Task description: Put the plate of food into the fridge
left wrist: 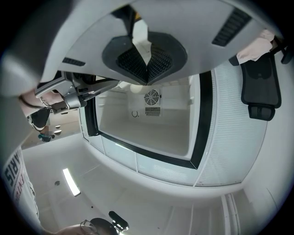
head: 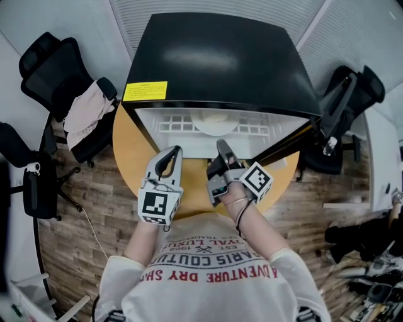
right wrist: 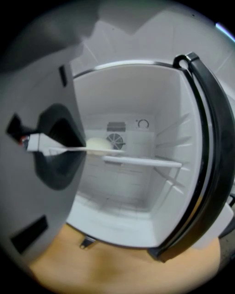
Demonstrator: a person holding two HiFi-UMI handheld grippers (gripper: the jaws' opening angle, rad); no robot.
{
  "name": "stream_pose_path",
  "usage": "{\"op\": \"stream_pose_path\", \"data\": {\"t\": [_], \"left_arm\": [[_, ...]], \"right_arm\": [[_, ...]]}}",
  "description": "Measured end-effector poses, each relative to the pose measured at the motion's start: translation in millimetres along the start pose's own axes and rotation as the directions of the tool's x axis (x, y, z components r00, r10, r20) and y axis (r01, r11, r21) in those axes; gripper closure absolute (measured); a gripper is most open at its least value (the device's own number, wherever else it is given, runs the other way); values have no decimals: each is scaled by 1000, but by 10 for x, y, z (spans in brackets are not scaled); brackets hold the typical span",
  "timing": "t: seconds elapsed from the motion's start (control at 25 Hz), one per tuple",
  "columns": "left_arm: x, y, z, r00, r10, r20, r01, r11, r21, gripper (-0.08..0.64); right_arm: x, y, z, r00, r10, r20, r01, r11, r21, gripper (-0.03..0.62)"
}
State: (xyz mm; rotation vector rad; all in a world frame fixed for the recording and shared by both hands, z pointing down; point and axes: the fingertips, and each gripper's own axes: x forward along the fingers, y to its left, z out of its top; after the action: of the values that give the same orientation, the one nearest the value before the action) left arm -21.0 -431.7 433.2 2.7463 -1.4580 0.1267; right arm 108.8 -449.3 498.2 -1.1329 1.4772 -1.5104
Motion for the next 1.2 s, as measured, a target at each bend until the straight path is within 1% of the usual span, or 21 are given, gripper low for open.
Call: {"op": "stream_pose_path", "data": {"t": [0.04, 0.16, 0.24, 0.28, 0.4, 0.44, 0.52, 0.56, 0.6, 0.64, 0.68, 0.8, 0.88, 1.04, 1.08, 1.12, 1.16, 1.2], "left_arm": [[-8, -22, 1, 1000, -2, -2, 2, 1000, 1, 527], [-34, -94, 6, 1000, -3, -2, 3, 1000, 1, 527], [-47, -151, 19, 1000, -4, 0, 4, 1000, 2, 527], [-51, -183, 28, 1000, -5, 1, 5, 1000, 4, 526], [-53, -282, 48, 1000, -12, 4, 12, 1000, 8, 526], [-54, -313, 48, 1000, -15, 2, 15, 1000, 10, 526], [-62, -369, 43, 1000, -20, -2, 20, 1000, 12, 527], [-70, -392, 43, 1000, -20, -3, 20, 1000, 13, 526], [-77, -411, 44, 1000, -19, -2, 19, 1000, 13, 526], [-84, -429, 47, 1000, -18, -1, 18, 1000, 13, 527], [-91, -444, 51, 1000, -16, 1, 16, 1000, 14, 527], [-114, -475, 65, 1000, -9, 4, 8, 1000, 13, 526], [-126, -486, 71, 1000, -2, 7, 2, 1000, 11, 526], [-146, -525, 81, 1000, -1, 15, 0, 1000, 13, 526], [-154, -532, 84, 1000, -1, 17, 0, 1000, 13, 526], [-163, -536, 88, 1000, 0, 19, 0, 1000, 12, 527], [-173, -538, 94, 1000, 2, 21, -2, 1000, 11, 526], [-184, -538, 100, 1000, 3, 24, -4, 1000, 9, 527]], "right_arm": [[-32, 13, 4, 1000, 0, 1, 0, 1000, -15, 552], [-113, 78, 14, 1000, 11, -9, -12, 997, -78, 563], [-168, 146, 14, 1000, 16, -22, -19, 986, -165, 565], [-202, 169, 16, 1000, 10, -27, -15, 976, -216, 565], [-300, 217, 18, 999, 8, -37, -21, 935, -354, 565], [-324, 234, 29, 999, 19, -42, -35, 913, -407, 565], [-382, 238, 55, 998, 27, -49, -48, 858, -512, 565], [-416, 231, 64, 998, 23, -50, -48, 826, -562, 565], [-450, 230, 71, 999, 20, -50, -47, 787, -615, 565], [-484, 239, 75, 999, 17, -50, -46, 739, -672, 565], [-518, 258, 75, 999, 16, -50, -47, 681, -730, 565], [-610, 373, 51, 998, 29, -52, -59, 488, -871, 565], [-652, 472, 18, 997, 46, -57, -70, 375, -924, 565], [-730, 635, -72, 994, 81, -72, -85, 170, -982, 565], [-749, 666, -101, 993, 86, -79, -89, 129, -988, 565], [-768, 689, -129, 992, 89, -85, -94, 97, -991, 565], [-785, 706, -155, 992, 92, -92, -99, 73, -992, 565], [-803, 717, -177, 991, 93, -97, -102, 54, -993, 565]]}}
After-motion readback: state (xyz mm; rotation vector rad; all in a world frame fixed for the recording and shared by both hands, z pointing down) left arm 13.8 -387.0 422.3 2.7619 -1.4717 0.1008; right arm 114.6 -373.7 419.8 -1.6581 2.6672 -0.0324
